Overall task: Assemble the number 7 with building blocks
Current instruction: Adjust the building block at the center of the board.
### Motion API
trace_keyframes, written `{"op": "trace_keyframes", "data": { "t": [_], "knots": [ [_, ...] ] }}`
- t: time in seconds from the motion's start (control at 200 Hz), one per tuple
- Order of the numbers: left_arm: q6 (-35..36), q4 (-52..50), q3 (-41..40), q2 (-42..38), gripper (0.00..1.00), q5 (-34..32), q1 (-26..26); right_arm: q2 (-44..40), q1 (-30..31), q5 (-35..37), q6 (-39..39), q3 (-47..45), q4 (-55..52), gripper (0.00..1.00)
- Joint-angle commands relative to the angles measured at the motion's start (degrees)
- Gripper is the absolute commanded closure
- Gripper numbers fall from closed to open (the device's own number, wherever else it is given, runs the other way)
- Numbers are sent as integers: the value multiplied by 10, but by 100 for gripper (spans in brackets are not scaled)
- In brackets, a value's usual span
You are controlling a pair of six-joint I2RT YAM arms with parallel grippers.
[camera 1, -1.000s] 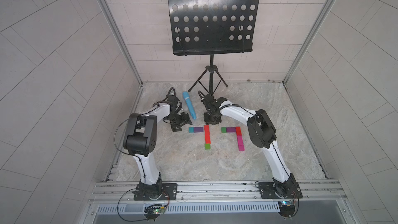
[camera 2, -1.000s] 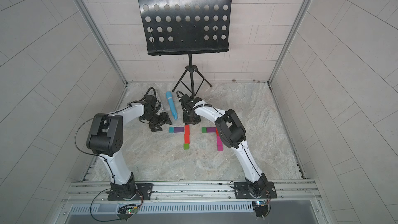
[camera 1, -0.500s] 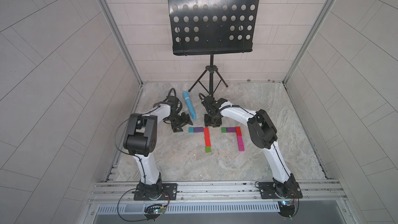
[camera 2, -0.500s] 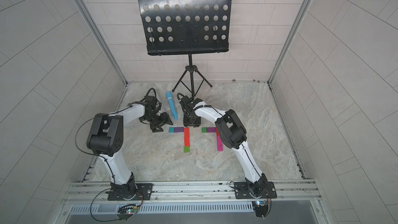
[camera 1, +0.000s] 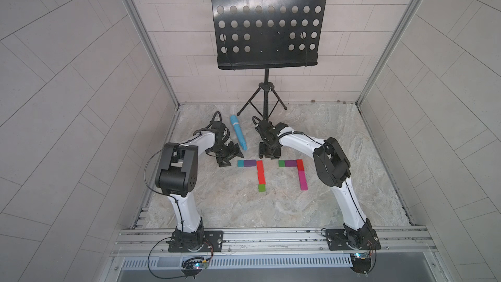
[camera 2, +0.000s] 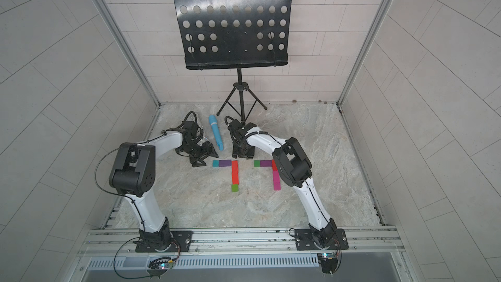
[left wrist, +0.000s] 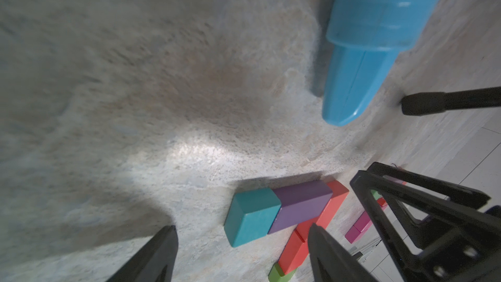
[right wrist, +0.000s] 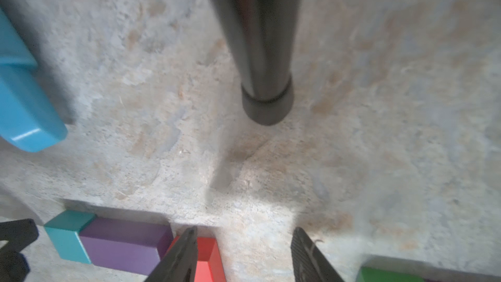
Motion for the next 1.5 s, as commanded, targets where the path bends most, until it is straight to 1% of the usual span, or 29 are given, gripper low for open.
{"op": "trace_keyframes", "data": {
  "t": [0.0, 0.11, 0.2, 0.385, 0.44, 0.62, 1.101, 1.496],
  "knots": [
    [2, 4, 3, -9, 18, 9, -3, -50, -5, 17, 11, -26, 13, 49],
    [11, 3, 8, -5, 19, 17, -3, -77, -4, 1, 18, -74, 54, 54],
    [18, 1, 11, -5, 20, 19, -4, -91, -5, -17, 15, -98, 74, 53],
    [29, -4, 21, 10, 22, 25, -5, -90, 1, -39, -3, -108, 80, 54],
    [29, -4, 23, 11, 22, 26, -7, -88, 2, -41, 0, -114, 83, 54],
    [25, -4, 25, 11, 22, 28, -13, -92, 2, -73, 35, -152, 143, 54],
    [16, 0, 17, 6, 22, 30, -16, -106, 4, -82, 81, -185, 187, 54],
    [10, 6, 9, 1, 22, 33, -16, -122, 13, -82, 80, -199, 197, 55]
  ]
}}
